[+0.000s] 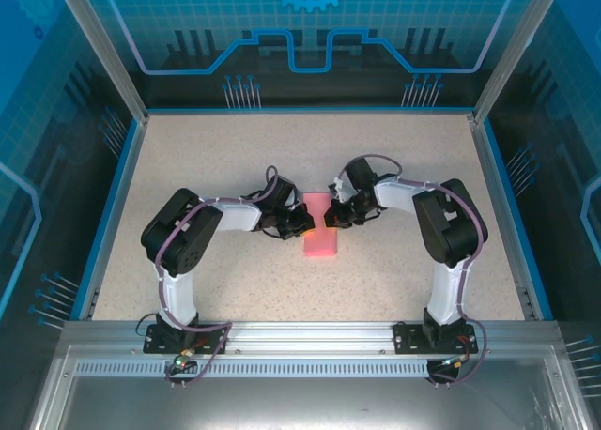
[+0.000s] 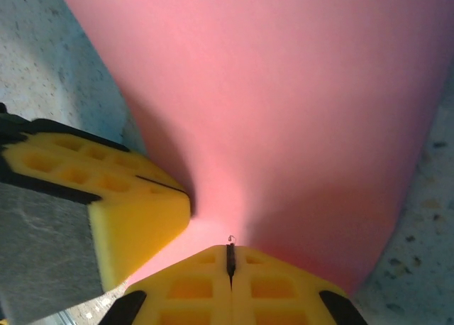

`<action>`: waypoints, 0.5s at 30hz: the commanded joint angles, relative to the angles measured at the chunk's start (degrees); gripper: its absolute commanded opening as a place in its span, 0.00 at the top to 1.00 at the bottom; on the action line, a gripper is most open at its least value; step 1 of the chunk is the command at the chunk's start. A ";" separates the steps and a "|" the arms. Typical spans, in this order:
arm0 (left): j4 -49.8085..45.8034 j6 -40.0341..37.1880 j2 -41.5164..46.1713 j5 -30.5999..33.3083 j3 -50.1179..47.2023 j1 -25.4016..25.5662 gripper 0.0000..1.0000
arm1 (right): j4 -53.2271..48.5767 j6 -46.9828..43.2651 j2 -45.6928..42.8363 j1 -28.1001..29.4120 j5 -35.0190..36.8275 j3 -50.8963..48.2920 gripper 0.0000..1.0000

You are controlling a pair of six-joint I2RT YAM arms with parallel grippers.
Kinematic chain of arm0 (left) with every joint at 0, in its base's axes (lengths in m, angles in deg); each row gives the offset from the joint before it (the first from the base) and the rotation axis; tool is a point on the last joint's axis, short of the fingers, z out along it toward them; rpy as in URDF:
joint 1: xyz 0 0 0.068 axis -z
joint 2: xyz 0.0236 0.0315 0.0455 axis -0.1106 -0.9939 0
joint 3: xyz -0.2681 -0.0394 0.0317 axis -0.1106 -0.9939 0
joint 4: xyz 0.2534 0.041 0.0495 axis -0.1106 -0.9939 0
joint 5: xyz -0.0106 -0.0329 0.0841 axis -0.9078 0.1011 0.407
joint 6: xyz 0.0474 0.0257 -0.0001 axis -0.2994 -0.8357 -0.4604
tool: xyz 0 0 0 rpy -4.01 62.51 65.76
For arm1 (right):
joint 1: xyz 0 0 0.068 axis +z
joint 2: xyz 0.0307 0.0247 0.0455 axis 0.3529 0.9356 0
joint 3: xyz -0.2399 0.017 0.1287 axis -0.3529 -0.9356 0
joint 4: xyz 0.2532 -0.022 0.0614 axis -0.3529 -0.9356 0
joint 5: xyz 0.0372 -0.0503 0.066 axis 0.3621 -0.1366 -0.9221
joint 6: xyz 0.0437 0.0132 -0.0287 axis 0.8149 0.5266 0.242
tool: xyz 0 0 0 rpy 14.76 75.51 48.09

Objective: Fold a paper plane with a square sheet of paper (pick it up from the middle)
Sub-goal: Fold the square sheet of paper in half at the center of the table.

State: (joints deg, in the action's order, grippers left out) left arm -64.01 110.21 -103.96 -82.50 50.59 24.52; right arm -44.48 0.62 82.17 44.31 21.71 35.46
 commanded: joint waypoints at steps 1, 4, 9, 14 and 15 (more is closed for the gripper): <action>-18.20 0.72 -7.01 10.37 -4.93 0.63 1.00 | -2.82 0.02 1.23 -0.10 0.27 -1.67 1.00; -19.09 0.70 -7.01 10.99 -4.58 0.63 1.00 | -4.55 -0.28 0.68 -0.63 1.91 -3.65 1.00; -19.50 0.78 -7.14 11.68 -4.75 0.67 1.00 | -5.79 -0.86 -4.15 -3.07 3.83 -9.55 1.00; -19.28 0.44 -7.28 11.45 -4.68 0.67 1.00 | -4.62 0.07 -10.25 -3.74 3.05 -11.06 1.00; -19.27 0.35 -7.23 11.43 -4.59 0.61 1.00 | -4.08 0.56 -10.78 -3.09 2.37 -10.29 1.00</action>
State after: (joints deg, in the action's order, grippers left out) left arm -64.14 110.21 -103.96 -82.10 50.61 24.59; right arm -45.96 0.56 73.93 40.74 23.72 24.88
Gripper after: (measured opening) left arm 0.047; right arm 0.044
